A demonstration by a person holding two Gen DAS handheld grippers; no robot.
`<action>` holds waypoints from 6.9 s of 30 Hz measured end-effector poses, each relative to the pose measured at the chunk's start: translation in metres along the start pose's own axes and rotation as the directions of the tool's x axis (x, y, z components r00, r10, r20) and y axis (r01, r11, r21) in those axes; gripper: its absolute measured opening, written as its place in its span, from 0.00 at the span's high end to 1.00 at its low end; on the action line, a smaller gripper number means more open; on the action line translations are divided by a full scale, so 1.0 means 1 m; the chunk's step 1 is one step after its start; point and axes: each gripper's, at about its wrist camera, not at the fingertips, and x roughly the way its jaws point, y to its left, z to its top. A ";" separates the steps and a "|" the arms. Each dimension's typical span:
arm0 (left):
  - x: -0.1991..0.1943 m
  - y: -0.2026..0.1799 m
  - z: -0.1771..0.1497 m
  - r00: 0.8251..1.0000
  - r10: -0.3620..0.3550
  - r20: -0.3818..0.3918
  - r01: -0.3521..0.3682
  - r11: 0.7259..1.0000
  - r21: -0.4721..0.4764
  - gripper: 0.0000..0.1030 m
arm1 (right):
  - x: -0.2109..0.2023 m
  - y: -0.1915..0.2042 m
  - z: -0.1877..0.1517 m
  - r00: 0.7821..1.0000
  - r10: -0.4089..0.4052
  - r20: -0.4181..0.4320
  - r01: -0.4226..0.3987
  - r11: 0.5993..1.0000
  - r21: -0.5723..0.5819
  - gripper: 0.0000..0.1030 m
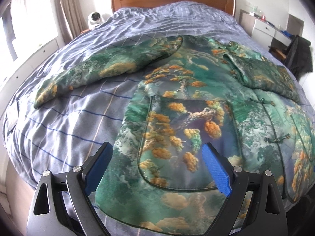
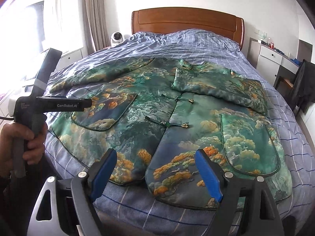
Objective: Fold large clothes
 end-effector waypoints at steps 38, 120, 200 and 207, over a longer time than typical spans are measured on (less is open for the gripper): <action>0.147 0.277 0.092 0.991 -0.132 -0.025 0.065 0.633 -0.771 0.81 | 0.020 0.018 -0.014 0.995 0.009 -0.101 -0.016 0.997 -0.078 0.19; 0.018 0.041 -0.033 0.992 -0.048 0.115 0.040 0.997 0.067 0.08 | 0.294 -0.160 0.239 0.990 0.080 -0.117 -0.030 0.924 0.381 0.52; -0.006 -0.054 -0.023 0.989 -0.140 -0.041 0.146 0.947 0.287 0.01 | 0.050 -0.108 0.007 0.987 -0.077 -0.140 0.090 0.992 0.086 0.39; -0.043 -0.039 -0.027 0.994 -0.087 0.062 0.066 0.958 0.279 0.01 | -0.003 -0.085 0.029 0.986 -0.158 0.053 0.162 0.984 -0.072 0.39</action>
